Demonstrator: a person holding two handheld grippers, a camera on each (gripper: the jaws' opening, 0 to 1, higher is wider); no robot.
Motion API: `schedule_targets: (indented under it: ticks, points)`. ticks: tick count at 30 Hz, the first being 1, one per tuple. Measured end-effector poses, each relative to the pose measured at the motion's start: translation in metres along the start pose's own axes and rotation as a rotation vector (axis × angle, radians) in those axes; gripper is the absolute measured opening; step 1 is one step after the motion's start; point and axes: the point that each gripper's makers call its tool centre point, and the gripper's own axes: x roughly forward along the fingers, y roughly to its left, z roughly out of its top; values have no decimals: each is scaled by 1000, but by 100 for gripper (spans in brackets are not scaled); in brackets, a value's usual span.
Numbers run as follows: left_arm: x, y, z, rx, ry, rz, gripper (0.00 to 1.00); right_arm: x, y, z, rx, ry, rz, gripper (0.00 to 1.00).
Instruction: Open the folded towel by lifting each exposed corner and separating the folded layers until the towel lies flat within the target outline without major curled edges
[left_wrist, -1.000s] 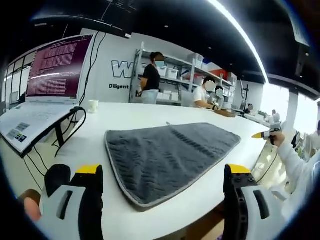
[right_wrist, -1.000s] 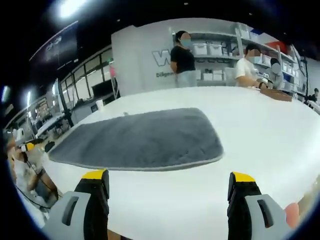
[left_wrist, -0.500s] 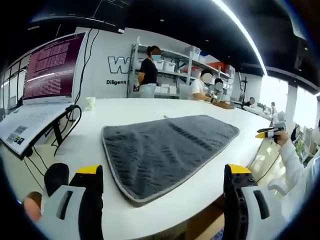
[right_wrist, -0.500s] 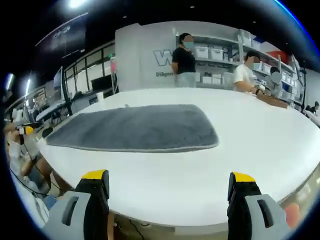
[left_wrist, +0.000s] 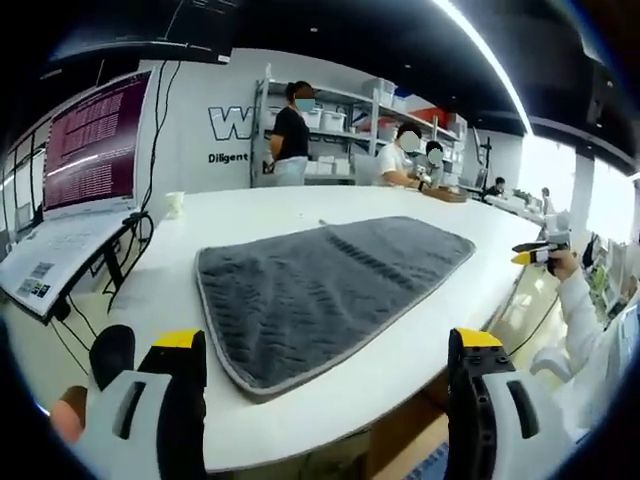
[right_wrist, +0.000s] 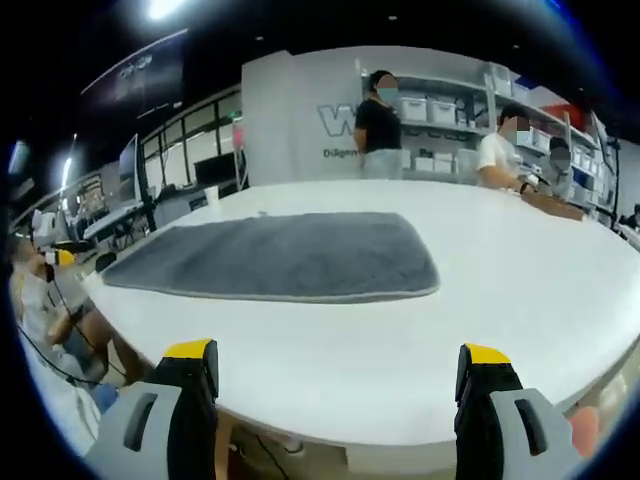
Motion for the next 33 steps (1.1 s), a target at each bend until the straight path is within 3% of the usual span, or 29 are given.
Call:
schedule_targets:
  ticks: [8,33]
  points:
    - [1,-6,-3,-9,15,-12,100,-7,-9,-4,16,18,-14,99]
    - [8,-3,-11,-20,53,-18,100,0,5,-2,9,29,4,99]
